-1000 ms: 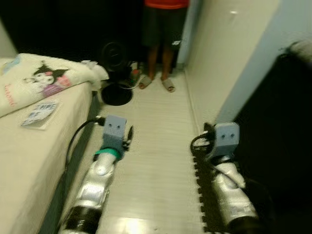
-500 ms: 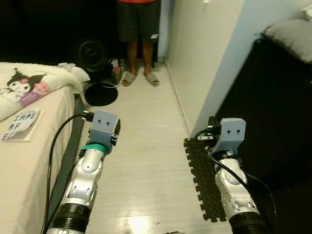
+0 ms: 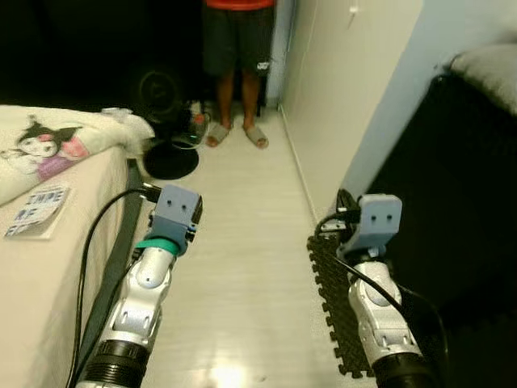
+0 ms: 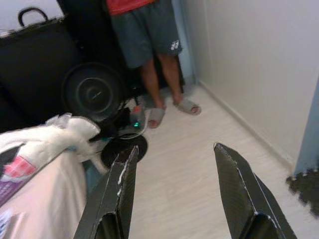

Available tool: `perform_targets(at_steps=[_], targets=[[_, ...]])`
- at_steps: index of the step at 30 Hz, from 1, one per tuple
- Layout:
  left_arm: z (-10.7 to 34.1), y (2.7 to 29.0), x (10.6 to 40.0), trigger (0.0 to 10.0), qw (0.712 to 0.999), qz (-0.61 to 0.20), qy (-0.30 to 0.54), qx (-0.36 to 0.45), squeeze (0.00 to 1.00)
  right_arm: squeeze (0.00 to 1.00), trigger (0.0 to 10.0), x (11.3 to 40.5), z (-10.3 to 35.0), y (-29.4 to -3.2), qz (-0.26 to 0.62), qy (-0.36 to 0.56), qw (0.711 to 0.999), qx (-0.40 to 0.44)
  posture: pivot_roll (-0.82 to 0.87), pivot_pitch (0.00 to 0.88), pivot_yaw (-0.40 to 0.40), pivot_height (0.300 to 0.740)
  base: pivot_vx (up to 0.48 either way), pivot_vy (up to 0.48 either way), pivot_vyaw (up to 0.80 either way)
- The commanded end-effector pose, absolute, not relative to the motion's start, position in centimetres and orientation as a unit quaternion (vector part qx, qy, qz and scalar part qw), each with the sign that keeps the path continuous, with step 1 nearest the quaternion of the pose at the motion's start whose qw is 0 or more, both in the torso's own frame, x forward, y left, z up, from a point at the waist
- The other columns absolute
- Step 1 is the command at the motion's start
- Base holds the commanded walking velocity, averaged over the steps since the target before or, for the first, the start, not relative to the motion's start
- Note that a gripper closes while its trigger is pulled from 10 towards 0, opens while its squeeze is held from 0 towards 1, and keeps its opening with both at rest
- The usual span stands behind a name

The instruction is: Clean up the room

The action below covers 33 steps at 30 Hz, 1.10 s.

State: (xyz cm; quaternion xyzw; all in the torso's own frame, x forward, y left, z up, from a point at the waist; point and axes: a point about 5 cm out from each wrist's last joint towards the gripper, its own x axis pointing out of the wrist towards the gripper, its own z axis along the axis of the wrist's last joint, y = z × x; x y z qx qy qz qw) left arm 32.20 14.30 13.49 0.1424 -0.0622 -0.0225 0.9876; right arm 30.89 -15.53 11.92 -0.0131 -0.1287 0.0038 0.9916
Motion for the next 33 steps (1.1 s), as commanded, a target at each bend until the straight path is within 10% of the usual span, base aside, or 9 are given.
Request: perform_targets(at_steps=[1,33], targets=[[13.1,14.87,31.97,10.0,0.988,-0.014,-0.055,0.147,0.0,0.0,10.0,30.85,11.77,-15.16,0.013,-0.127,0.992,-0.016,-0.08,0.027,0.039,0.735,0.454,0.0,0.0],[12.7,14.22,31.95,10.0,0.988,-0.02,-0.052,0.144,0.0,0.0,10.0,30.75,11.21,-15.46,0.022,-0.112,0.993,-0.032,-0.09,0.024,0.033,0.735,0.383,0.0,-0.19]])
